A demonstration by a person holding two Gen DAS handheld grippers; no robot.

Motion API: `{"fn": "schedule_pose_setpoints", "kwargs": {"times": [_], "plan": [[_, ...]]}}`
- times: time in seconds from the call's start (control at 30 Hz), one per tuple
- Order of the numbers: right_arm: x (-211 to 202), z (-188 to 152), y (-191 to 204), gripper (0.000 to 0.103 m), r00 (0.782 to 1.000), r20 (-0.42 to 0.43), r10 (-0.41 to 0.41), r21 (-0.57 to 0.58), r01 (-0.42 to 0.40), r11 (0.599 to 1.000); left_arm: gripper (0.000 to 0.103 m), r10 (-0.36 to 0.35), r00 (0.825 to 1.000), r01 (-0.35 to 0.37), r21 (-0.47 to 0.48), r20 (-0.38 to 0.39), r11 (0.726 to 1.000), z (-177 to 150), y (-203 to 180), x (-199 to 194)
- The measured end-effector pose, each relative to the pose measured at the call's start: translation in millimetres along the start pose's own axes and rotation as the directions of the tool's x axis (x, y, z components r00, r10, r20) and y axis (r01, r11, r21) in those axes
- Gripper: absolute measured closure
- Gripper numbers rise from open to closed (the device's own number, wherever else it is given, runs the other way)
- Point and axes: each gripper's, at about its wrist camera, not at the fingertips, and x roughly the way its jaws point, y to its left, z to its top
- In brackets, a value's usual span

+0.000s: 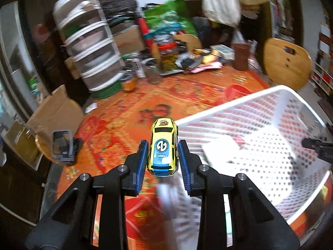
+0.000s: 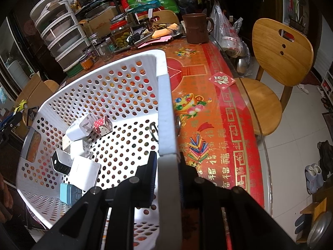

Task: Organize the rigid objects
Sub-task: 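Carry the toy car into the basket and open the left gripper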

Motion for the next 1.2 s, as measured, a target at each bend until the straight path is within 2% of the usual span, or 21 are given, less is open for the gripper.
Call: {"fn": "schedule_pose_setpoints", "kwargs": {"times": [0.13, 0.23, 0.33, 0.47, 0.73, 0.8, 0.87, 0.93, 1.2], "plan": [[0, 0, 0, 0.085, 1.000, -0.001, 0.000, 0.001, 0.000, 1.000, 0.076, -0.091, 0.995, 0.094, 0.054, -0.048, 0.994, 4, -49, 0], [0, 0, 0, 0.085, 1.000, 0.000, 0.001, 0.001, -0.001, 1.000, 0.076, -0.130, 0.989, 0.136, 0.085, -0.077, 0.987, 4, -81, 3], [0, 0, 0, 0.085, 1.000, 0.000, 0.001, 0.001, -0.001, 1.000, 0.076, -0.176, 0.975, 0.191, 0.101, -0.137, 0.976, 2, -110, 13], [0, 0, 0, 0.085, 1.000, 0.000, 0.001, 0.001, -0.001, 1.000, 0.076, -0.217, 0.955, 0.241, 0.104, -0.200, 0.965, -3, -128, 27], [0, 0, 1, 0.085, 1.000, 0.000, 0.002, -0.001, -0.002, 1.000, 0.075, -0.221, 0.948, 0.249, 0.104, -0.229, 0.963, -8, -129, 37], [0, 0, 2, 0.085, 1.000, 0.000, 0.002, -0.002, -0.002, 1.000, 0.069, -0.221, 0.947, 0.250, 0.105, -0.231, 0.962, -8, -123, 40], [0, 0, 1, 0.085, 1.000, 0.000, 0.002, -0.001, -0.002, 1.000, 0.040, -0.224, 0.950, 0.250, 0.099, -0.219, 0.963, -8, -119, 39], [0, 0, 2, 0.084, 1.000, 0.000, 0.002, -0.002, -0.002, 1.000, 0.021, -0.216, 0.958, 0.238, 0.105, -0.191, 0.965, -8, -115, 34], [0, 0, 3, 0.085, 1.000, -0.001, 0.003, -0.001, -0.003, 1.000, 0.006, -0.210, 0.971, 0.222, 0.112, -0.115, 0.969, -7, -103, 11]]}}
